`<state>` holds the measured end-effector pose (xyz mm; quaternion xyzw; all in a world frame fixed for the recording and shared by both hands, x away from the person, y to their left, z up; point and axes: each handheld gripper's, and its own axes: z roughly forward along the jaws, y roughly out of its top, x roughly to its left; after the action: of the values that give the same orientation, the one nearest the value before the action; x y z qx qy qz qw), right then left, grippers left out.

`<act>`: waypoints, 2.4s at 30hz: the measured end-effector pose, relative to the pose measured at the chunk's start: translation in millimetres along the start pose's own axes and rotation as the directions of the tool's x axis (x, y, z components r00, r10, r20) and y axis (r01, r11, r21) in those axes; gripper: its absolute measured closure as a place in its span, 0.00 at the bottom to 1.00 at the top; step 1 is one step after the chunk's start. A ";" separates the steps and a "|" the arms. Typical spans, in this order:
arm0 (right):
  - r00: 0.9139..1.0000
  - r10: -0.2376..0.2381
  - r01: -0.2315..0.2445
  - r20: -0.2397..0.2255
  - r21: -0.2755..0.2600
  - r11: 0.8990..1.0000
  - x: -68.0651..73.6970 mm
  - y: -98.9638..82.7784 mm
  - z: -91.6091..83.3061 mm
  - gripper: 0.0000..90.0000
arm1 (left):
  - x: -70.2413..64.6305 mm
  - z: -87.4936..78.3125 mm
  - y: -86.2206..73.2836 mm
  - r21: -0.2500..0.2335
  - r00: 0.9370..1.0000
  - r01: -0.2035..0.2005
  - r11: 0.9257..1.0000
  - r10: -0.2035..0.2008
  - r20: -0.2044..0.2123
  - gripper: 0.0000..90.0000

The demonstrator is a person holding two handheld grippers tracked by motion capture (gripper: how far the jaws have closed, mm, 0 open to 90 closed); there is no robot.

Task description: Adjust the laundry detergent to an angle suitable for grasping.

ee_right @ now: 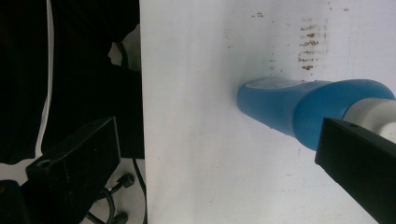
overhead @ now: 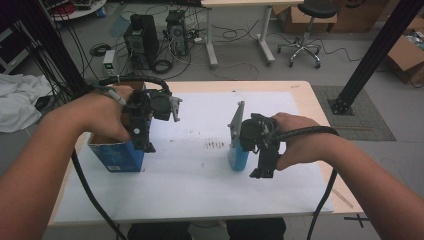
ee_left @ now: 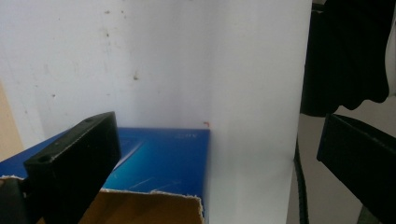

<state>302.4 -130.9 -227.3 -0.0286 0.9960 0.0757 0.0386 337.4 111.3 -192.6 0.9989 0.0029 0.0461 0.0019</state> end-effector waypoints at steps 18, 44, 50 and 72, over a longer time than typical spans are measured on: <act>1.000 0.009 -0.009 -0.002 0.011 1.000 -0.6 -0.5 2.9 0.00 | 0.1 3.4 2.5 0.008 1.000 -0.017 1.000 0.017 0.007 0.00; 0.999 0.051 -0.051 -0.001 0.031 0.998 2.4 4.3 -4.5 0.00 | -6.0 1.0 -2.1 -0.001 1.000 -0.022 1.000 0.022 -0.004 0.00; 0.999 0.050 -0.050 -0.001 0.030 0.998 2.3 4.2 -4.6 0.00 | -5.7 2.3 -1.9 0.002 1.000 -0.021 1.000 0.021 0.000 0.00; 0.934 0.358 -0.358 0.023 0.036 0.933 -24.9 5.1 -26.4 0.00 | -15.5 -3.4 -5.8 -0.004 1.000 -0.021 1.000 0.021 -0.020 0.00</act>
<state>325.0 -128.7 -198.5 0.1545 0.9855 0.0619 0.0324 321.6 117.0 -190.6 0.9984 -0.0078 0.0562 0.0036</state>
